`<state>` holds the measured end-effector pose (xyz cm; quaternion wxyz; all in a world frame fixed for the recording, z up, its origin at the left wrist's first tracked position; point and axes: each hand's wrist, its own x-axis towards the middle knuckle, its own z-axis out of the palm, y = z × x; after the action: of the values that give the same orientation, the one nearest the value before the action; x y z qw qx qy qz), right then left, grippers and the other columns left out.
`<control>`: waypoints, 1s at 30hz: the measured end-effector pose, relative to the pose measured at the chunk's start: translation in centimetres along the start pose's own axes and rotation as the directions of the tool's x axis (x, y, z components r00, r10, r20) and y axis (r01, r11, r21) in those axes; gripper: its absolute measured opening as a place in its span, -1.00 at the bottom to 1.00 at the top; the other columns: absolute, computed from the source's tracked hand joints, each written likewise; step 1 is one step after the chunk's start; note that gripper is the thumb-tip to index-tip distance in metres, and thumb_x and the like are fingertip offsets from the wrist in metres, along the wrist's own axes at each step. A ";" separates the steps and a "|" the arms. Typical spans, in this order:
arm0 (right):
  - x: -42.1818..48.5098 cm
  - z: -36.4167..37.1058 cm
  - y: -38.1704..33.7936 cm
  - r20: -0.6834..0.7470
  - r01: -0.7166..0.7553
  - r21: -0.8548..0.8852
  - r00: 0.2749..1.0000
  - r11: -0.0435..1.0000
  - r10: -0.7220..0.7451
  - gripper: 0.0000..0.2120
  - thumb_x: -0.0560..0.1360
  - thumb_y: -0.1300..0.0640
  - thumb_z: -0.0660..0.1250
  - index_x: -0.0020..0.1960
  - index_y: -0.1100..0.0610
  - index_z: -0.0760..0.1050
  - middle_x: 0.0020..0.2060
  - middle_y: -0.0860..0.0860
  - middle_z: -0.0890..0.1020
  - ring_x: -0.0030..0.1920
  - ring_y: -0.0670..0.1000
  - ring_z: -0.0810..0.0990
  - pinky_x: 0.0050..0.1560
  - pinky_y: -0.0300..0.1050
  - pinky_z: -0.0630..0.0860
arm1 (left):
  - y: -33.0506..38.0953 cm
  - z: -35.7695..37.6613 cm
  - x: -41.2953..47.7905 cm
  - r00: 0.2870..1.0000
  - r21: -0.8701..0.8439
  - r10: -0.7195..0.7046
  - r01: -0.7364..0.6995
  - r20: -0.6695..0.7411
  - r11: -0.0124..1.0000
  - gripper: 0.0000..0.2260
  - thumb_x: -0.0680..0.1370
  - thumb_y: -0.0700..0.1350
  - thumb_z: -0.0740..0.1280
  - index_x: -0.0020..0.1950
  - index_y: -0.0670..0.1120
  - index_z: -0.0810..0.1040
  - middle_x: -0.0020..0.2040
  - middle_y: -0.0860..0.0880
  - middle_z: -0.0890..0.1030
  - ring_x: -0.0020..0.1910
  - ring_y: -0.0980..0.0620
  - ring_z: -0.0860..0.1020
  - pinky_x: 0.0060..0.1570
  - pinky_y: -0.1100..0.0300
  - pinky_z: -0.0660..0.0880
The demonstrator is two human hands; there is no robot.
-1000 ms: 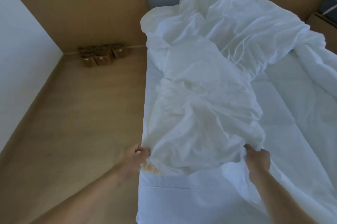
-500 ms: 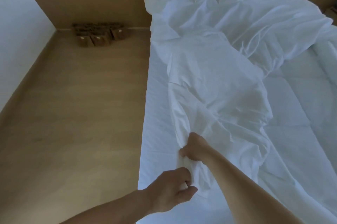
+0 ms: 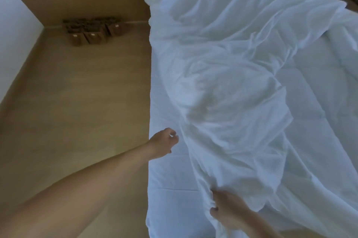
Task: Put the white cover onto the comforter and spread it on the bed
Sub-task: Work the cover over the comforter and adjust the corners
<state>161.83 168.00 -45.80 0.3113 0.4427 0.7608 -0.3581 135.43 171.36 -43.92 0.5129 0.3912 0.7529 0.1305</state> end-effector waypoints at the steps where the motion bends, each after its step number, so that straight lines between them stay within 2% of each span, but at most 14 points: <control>1: 0.1 0.6 -0.2 0.005 0.020 0.014 1.000 1.000 -0.020 -0.40 0.57 0.01 0.18 0.57 0.08 0.14 0.39 0.12 0.47 0.42 0.13 0.40 0.30 -0.16 0.33 | 0.0 0.9 0.3 0.999 -0.061 -0.029 0.031 0.028 0.998 -0.72 0.66 0.08 0.14 0.27 -0.05 0.42 0.16 -0.02 0.53 -0.08 -0.01 0.61 -0.18 0.21 0.43; 3: 0.4 1.2 -0.7 0.003 0.027 0.026 1.000 0.999 -0.027 -0.37 0.57 0.01 0.18 0.59 0.07 0.07 0.33 0.15 0.50 0.35 0.16 0.45 0.24 -0.14 0.38 | 0.0 2.6 0.5 0.991 -0.219 -0.098 0.115 0.086 0.969 -0.68 0.64 0.08 0.16 0.27 -0.10 0.43 0.21 -0.09 0.51 -0.05 -0.02 0.56 -0.10 0.13 0.45; 5: 0.6 1.2 -1.2 -0.001 0.056 0.057 0.998 0.997 -0.056 -0.50 0.56 0.02 0.19 0.46 0.11 0.25 0.12 0.10 0.54 0.15 0.13 0.51 0.06 -0.13 0.42 | -0.3 4.2 0.9 0.982 -0.283 -0.166 0.185 0.089 0.941 -0.57 0.61 0.16 0.21 0.33 -0.12 0.40 0.19 -0.07 0.48 0.05 -0.05 0.55 -0.08 0.08 0.51; 7: 0.4 0.8 -1.5 -0.022 0.089 0.101 0.996 0.991 -0.087 -0.91 0.54 0.04 0.21 -0.05 0.05 0.37 -0.21 -0.02 0.44 -0.12 0.05 0.45 -0.26 -0.22 0.34 | -1.0 5.2 1.3 0.961 -0.382 -0.238 0.274 0.142 0.883 -0.44 0.55 0.25 0.29 0.35 -0.12 0.38 0.21 -0.07 0.45 0.15 -0.12 0.54 -0.08 0.03 0.57; 8: 0.4 0.6 -1.7 -0.055 0.100 0.112 0.994 0.989 -0.095 -0.80 0.53 0.05 0.22 -0.21 0.03 0.25 -0.30 -0.05 0.37 -0.23 0.02 0.41 -0.35 -0.25 0.26 | -1.3 5.4 1.6 0.945 -0.434 -0.260 0.324 0.201 0.841 -0.41 0.51 0.29 0.32 0.33 -0.13 0.40 0.23 -0.08 0.46 0.16 -0.16 0.55 -0.08 0.00 0.58; 11: 0.2 0.1 -2.2 -0.064 0.134 0.139 0.990 0.981 -0.126 -0.70 0.50 0.05 0.25 -0.29 0.05 0.17 -0.36 -0.06 0.34 -0.37 -0.10 0.32 -0.38 -0.20 0.21 | -2.0 5.8 3.0 0.912 -0.569 -0.187 0.378 0.366 0.730 -0.45 0.49 0.24 0.38 0.28 -0.15 0.53 0.17 -0.17 0.63 0.09 -0.22 0.64 -0.08 -0.06 0.61; 15: 1.0 -0.2 -3.2 -0.042 0.074 0.146 0.997 0.986 -0.068 -0.79 0.47 0.05 0.29 -0.21 0.08 0.28 -0.36 -0.09 0.37 -0.26 0.02 0.50 -0.36 -0.23 0.28 | -0.5 5.4 4.8 0.950 -0.742 -0.069 0.282 0.305 0.609 -0.71 0.56 -0.19 0.37 0.25 -0.27 0.57 0.12 -0.21 0.67 0.11 -0.19 0.65 0.10 -0.02 0.61; 18: 1.6 -1.0 -4.8 -0.015 -0.008 0.066 1.000 0.998 0.009 -0.61 0.49 -0.14 0.33 0.24 0.01 0.42 -0.13 -0.11 0.53 0.09 0.07 0.58 -0.06 -0.16 0.41 | 0.3 3.1 4.5 0.959 -0.687 0.028 0.181 0.281 0.704 -0.78 0.53 -0.24 0.32 0.14 -0.27 0.61 0.05 -0.20 0.69 0.05 -0.22 0.66 0.03 0.04 0.61; 21: 0.7 -3.5 -6.8 -0.215 -0.054 0.230 0.971 0.972 0.105 -0.71 0.42 -0.22 0.41 0.05 -0.09 0.56 -0.12 -0.18 0.64 -0.07 -0.11 0.61 0.01 -0.15 0.53 | 0.1 0.6 2.4 0.969 -0.400 0.193 -0.117 0.155 0.909 -0.89 0.48 -0.21 0.31 -0.26 -0.13 0.50 -0.44 0.06 0.51 -0.39 0.04 0.50 -0.36 0.27 0.41; 23: 0.0 -5.7 -8.2 -0.582 0.041 0.451 0.771 0.892 0.259 -0.83 0.43 -0.11 0.41 -0.22 -0.03 0.54 -0.32 -0.15 0.62 -0.27 -0.14 0.58 -0.18 -0.14 0.53 | -0.3 0.6 0.1 0.944 -0.258 0.314 -0.279 0.105 0.925 -0.79 0.49 -0.24 0.26 -0.33 -0.07 0.34 -0.51 0.13 0.35 -0.51 0.16 0.34 -0.48 0.29 0.30; 25: 0.0 -7.5 -10.0 -0.736 0.138 0.548 0.548 0.825 0.397 -0.86 0.45 -0.04 0.41 -0.22 -0.03 0.49 -0.34 -0.15 0.59 -0.26 -0.13 0.56 -0.25 -0.30 0.42 | -1.5 1.9 -1.5 0.906 -0.229 0.412 -0.382 0.101 0.896 -0.86 0.50 -0.21 0.23 -0.26 -0.07 0.37 -0.46 0.10 0.38 -0.48 0.18 0.37 -0.45 0.28 0.35; 26: 0.6 -8.2 -10.8 -0.716 0.124 0.567 0.563 0.814 0.412 -0.86 0.45 -0.07 0.42 -0.15 -0.07 0.48 -0.28 -0.17 0.58 -0.22 -0.15 0.55 -0.23 -0.34 0.38 | -2.1 2.5 -1.9 0.889 -0.196 0.448 -0.424 0.095 0.884 -0.90 0.52 -0.19 0.23 -0.20 -0.11 0.42 -0.42 0.07 0.42 -0.44 0.15 0.41 -0.38 0.22 0.41; 28: 2.5 -8.4 -11.5 -0.558 -0.036 0.568 0.718 0.822 0.417 -0.70 0.42 -0.22 0.41 0.01 -0.07 0.45 -0.14 -0.19 0.54 -0.10 -0.14 0.54 -0.16 -0.26 0.36 | -3.5 3.5 -1.1 0.872 -0.084 0.468 -0.461 0.141 0.884 -0.86 0.58 -0.13 0.22 -0.06 -0.19 0.50 -0.33 0.00 0.50 -0.32 0.08 0.50 -0.22 0.10 0.49; 30: 5.1 -8.0 -11.0 -0.414 -0.163 0.553 0.798 0.817 0.438 -0.45 0.39 -0.34 0.38 0.18 0.02 0.45 0.02 -0.09 0.52 0.10 0.02 0.54 -0.01 -0.14 0.40 | -4.1 3.5 0.3 0.868 0.013 0.448 -0.461 0.215 0.887 -0.71 0.60 -0.04 0.19 0.23 -0.18 0.48 -0.05 -0.07 0.62 -0.04 0.01 0.59 0.04 0.08 0.54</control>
<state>148.66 172.96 -42.49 0.0241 0.7059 0.6162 -0.3485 136.58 168.16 -48.13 0.5303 0.5849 0.5860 0.1822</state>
